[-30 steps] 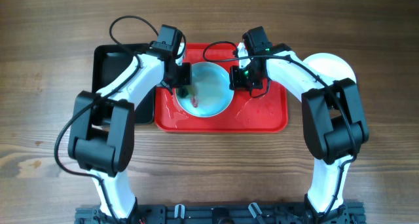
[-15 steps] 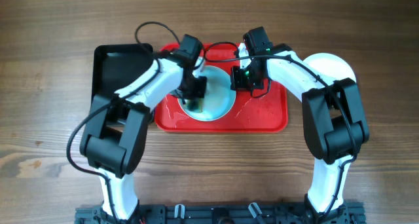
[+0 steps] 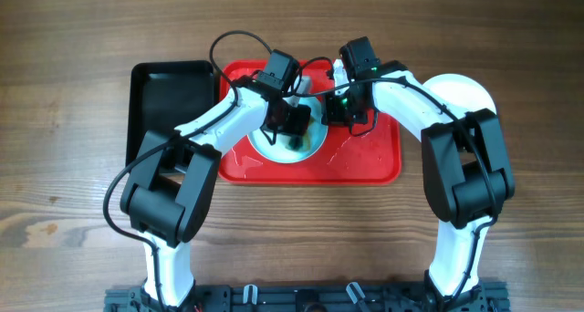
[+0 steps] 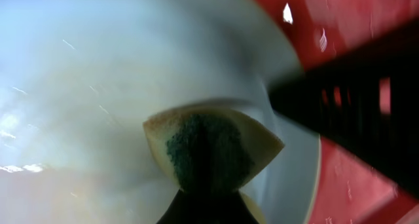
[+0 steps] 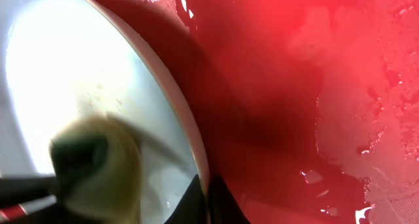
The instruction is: Clean dirty plates on tray and stack at the side
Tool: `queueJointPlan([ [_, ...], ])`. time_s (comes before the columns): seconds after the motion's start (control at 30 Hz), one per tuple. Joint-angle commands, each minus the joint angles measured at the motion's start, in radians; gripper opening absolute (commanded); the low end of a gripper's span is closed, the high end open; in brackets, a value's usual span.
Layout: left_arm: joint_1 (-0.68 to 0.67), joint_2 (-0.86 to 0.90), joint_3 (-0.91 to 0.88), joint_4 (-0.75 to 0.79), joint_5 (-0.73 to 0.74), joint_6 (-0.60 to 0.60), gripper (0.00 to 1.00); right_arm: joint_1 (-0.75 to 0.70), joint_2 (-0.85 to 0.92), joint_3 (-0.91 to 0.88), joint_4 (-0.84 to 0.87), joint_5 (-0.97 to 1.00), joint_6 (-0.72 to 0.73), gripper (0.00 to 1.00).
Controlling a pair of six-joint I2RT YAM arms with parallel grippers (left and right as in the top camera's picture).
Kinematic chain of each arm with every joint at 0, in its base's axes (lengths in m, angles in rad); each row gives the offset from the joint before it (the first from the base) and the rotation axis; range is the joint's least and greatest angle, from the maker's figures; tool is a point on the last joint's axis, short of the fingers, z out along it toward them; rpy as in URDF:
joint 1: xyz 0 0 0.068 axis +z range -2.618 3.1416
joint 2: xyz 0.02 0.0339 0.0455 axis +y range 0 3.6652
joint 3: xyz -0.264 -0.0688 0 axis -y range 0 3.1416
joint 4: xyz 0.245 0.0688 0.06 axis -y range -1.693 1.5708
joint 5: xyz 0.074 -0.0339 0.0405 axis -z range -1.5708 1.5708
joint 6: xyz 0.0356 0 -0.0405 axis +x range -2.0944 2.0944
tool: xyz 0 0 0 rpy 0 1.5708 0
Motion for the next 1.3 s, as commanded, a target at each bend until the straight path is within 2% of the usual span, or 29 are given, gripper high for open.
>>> queueJointPlan([
  [0.0,-0.010,0.019,-0.005,0.063,-0.246,-0.140,0.04,0.005,0.022,-0.008,0.003,-0.027,0.005,0.04],
  [0.23,-0.010,0.019,-0.005,0.102,-0.619,-0.344,0.04,0.005,0.022,-0.008,0.003,-0.027,0.005,0.04],
  [0.33,-0.009,0.019,-0.005,0.070,-0.650,-0.389,0.04,0.005,0.022,-0.008,0.003,-0.027,0.005,0.04],
  [0.47,-0.009,0.019,-0.005,-0.011,-0.634,-0.389,0.04,0.005,0.022,-0.008,0.003,-0.027,0.005,0.04],
  [0.57,-0.009,0.019,-0.005,-0.092,-0.561,-0.373,0.04,0.005,0.022,-0.008,0.003,-0.027,0.005,0.04],
  [0.67,-0.009,0.019,-0.005,-0.154,-0.428,-0.290,0.04,0.005,0.022,-0.008,0.003,-0.027,0.005,0.04],
  [0.7,-0.009,0.019,-0.005,-0.168,-0.364,-0.249,0.04,0.005,0.022,-0.008,0.003,-0.027,0.005,0.04],
  [0.73,-0.009,0.019,-0.005,-0.199,-0.153,-0.130,0.04,0.005,0.022,-0.008,0.003,-0.027,0.005,0.04],
  [0.93,-0.009,0.019,-0.005,-0.198,0.199,0.081,0.04,0.005,0.022,-0.008,0.003,-0.027,0.005,0.04],
  [1.17,0.005,0.019,-0.002,-0.130,0.222,0.082,0.04,0.005,0.022,-0.008,0.003,-0.027,0.005,0.04],
  [1.27,0.039,0.018,0.000,-0.089,0.195,-0.003,0.04,0.005,0.022,-0.008,0.003,-0.027,0.005,0.04],
])
